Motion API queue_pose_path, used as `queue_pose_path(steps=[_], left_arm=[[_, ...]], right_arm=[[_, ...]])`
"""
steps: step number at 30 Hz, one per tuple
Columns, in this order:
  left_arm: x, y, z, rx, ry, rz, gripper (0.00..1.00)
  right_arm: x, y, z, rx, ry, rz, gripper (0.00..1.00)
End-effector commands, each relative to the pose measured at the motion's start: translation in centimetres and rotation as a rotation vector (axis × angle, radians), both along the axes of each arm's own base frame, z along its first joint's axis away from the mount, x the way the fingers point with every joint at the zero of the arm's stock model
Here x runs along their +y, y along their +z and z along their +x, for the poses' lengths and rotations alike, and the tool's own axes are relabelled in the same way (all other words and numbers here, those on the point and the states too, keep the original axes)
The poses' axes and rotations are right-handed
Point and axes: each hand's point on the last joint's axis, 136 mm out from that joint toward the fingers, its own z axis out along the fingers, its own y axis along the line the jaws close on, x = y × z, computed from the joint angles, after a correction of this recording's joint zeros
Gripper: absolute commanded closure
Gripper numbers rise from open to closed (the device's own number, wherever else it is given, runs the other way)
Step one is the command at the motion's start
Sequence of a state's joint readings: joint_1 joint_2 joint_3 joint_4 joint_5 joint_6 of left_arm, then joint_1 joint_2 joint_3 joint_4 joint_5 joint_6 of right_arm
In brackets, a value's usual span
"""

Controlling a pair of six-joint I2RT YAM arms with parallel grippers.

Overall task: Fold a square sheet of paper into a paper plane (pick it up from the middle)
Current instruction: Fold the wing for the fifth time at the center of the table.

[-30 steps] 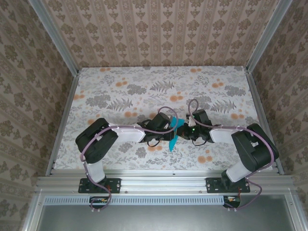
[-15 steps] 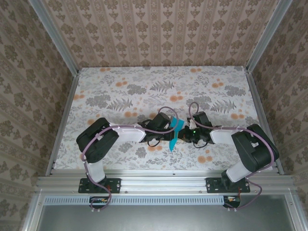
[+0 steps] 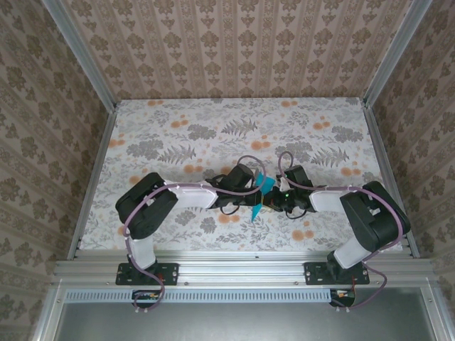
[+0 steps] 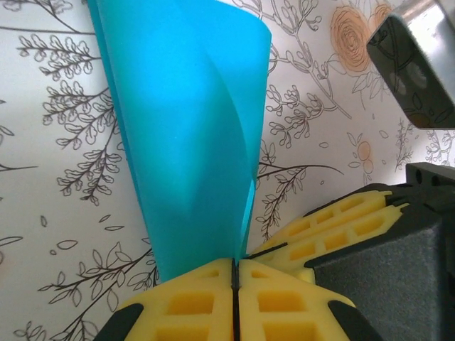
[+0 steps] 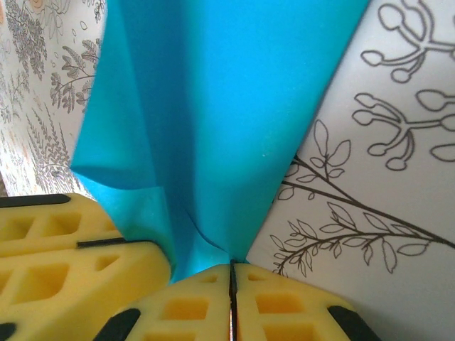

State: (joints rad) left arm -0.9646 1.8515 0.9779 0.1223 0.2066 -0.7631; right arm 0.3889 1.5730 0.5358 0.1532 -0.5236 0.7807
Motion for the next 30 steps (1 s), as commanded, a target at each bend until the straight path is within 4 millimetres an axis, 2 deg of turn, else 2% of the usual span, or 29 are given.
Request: queue_pose_path(steps=[1, 13, 30], left_arm=[[-1.3, 0.4, 0.0, 0.006, -0.008, -0.030, 0.91], [-1.8, -0.5, -0.3, 0.031, -0.018, -0.045, 0.91], [-1.2, -3.7, -0.6, 0.107, -0.017, -0.054, 0.91]], right_arm=[[-0.5, -1.2, -0.5, 0.015, 0.001, -0.029, 0.90], [-0.3, -1.1, -0.4, 0.000, -0.002, 0.001, 0.90], [-0.4, 0.1, 0.1, -0.004, -0.053, 0.100, 0.95]])
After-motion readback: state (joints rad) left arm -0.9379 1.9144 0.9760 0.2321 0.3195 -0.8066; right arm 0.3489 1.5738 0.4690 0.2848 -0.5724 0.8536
